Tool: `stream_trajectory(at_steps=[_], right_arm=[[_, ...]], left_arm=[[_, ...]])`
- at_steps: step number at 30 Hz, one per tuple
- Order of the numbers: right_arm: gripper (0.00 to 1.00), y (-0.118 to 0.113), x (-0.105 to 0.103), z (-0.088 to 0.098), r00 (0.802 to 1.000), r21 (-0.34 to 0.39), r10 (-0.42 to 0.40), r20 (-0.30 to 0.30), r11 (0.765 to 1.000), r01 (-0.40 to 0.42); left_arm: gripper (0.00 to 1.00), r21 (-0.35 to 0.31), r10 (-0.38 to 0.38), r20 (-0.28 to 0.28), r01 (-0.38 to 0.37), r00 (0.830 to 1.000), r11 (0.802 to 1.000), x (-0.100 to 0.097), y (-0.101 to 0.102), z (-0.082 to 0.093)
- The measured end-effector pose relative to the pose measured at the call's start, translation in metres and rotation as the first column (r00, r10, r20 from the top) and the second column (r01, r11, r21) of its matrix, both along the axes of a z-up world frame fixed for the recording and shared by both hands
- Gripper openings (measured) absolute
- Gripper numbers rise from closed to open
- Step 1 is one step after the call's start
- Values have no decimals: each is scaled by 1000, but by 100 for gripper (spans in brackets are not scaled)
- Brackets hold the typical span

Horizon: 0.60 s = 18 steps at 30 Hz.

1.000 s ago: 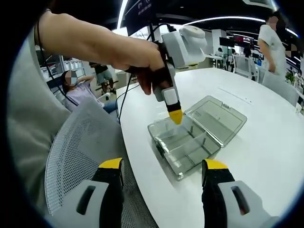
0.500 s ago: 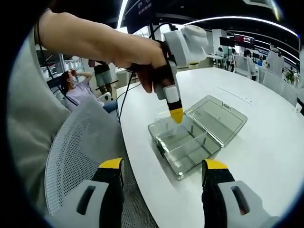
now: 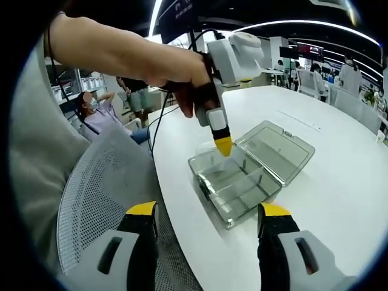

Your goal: Insert the divider into the dual guide fixture by aligning both edges with the guide slots and pushing it downward to the bottom, including one-sided entry, uneven engagement, binding, and posture correction.

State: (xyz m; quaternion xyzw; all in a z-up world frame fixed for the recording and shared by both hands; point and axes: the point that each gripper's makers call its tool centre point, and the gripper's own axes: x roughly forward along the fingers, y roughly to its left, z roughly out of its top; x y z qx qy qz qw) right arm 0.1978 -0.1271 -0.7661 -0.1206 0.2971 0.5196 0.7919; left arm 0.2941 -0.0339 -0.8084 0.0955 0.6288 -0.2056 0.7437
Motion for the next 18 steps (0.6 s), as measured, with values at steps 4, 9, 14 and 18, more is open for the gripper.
stream_trajectory(at_steps=[4, 9, 14, 18], right_arm=[[63, 1, 0, 1, 1000, 0, 2, 1, 1000, -2], [63, 0, 0, 0, 1000, -3, 1, 0, 1000, -1], [63, 1, -2, -1, 1000, -3, 1, -3, 1000, -1], [63, 1, -2, -2, 1000, -3, 2, -5, 1000, -2]], left_arm=[[0, -5, 1, 0, -1, 1000, 1000, 0, -2, -1], [0, -5, -2, 1, 2, 1000, 1000, -1, -1, 0], [0, -6, -5, 13, 5, 1000, 1000, 0, -2, -2], [0, -8, -8, 21, 8, 1000, 1000, -1, -2, -1]])
